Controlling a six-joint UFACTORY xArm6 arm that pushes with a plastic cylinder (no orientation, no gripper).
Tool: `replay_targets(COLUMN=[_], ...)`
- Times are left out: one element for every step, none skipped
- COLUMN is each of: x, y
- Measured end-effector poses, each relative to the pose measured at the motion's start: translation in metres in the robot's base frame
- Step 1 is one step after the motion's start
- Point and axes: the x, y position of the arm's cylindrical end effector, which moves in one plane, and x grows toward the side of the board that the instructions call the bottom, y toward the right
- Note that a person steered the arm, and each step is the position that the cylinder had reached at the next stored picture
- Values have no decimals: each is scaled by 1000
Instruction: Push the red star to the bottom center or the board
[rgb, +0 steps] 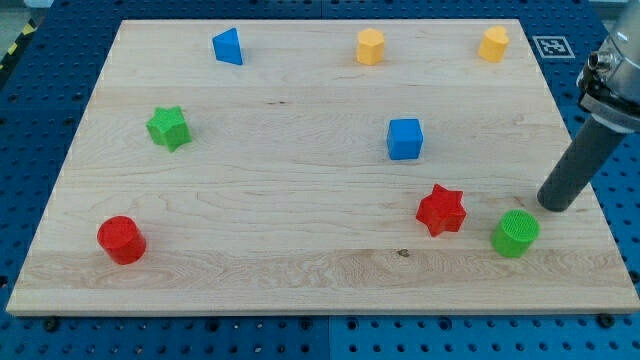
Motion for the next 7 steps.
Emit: replay_targets(x=[6,3,-1,12,13,-10,-24], y=[-17,-28,-47,-80,-120,-127,-143])
